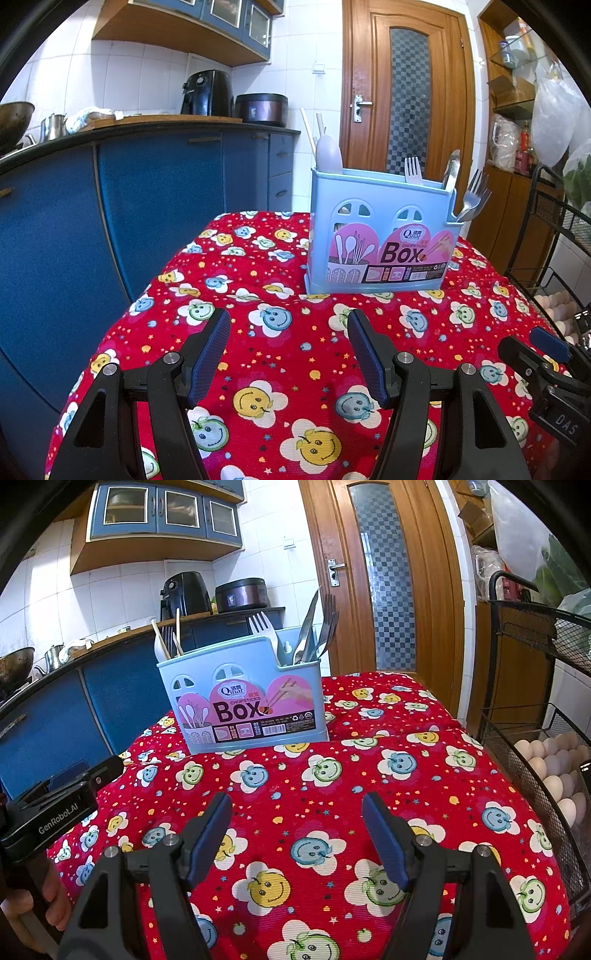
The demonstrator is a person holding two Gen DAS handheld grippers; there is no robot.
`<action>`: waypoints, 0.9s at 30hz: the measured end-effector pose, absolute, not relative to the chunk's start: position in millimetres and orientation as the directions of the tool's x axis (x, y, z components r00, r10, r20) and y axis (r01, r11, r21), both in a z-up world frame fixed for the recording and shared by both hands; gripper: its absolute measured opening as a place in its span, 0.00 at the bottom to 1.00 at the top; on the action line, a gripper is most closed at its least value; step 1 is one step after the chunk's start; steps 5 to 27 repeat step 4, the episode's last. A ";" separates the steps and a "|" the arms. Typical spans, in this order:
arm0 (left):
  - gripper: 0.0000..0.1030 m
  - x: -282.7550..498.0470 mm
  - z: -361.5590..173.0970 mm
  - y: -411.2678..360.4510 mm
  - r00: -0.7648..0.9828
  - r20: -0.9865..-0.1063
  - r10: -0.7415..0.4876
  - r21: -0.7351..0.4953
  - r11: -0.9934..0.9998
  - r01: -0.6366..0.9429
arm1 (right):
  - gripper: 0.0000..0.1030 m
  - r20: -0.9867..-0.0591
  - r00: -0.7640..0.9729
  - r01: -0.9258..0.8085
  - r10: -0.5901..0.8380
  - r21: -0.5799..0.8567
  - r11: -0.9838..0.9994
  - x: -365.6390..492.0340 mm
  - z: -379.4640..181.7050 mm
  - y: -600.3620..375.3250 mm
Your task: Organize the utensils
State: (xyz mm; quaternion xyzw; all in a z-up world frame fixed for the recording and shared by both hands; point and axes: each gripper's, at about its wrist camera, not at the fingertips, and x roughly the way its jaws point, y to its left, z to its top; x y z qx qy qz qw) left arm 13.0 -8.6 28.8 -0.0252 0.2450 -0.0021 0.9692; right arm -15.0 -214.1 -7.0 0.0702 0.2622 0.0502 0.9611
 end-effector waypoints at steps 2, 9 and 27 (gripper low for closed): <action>0.65 13.6 28.8 -8.1 0.879 -0.477 -0.017 -0.052 0.999 -0.009 | 0.73 -0.499 0.856 -0.059 0.133 0.162 0.985 -14.5 -7.2 -214.8; 0.65 14.0 28.4 -9.0 0.878 -0.479 -0.017 -0.053 0.999 -0.009 | 0.73 -0.502 0.855 -0.055 0.130 0.162 0.985 -14.2 -7.9 -215.8; 0.65 14.0 28.4 -9.0 0.878 -0.479 -0.017 -0.053 0.999 -0.009 | 0.73 -0.502 0.855 -0.055 0.130 0.162 0.985 -14.2 -7.9 -215.8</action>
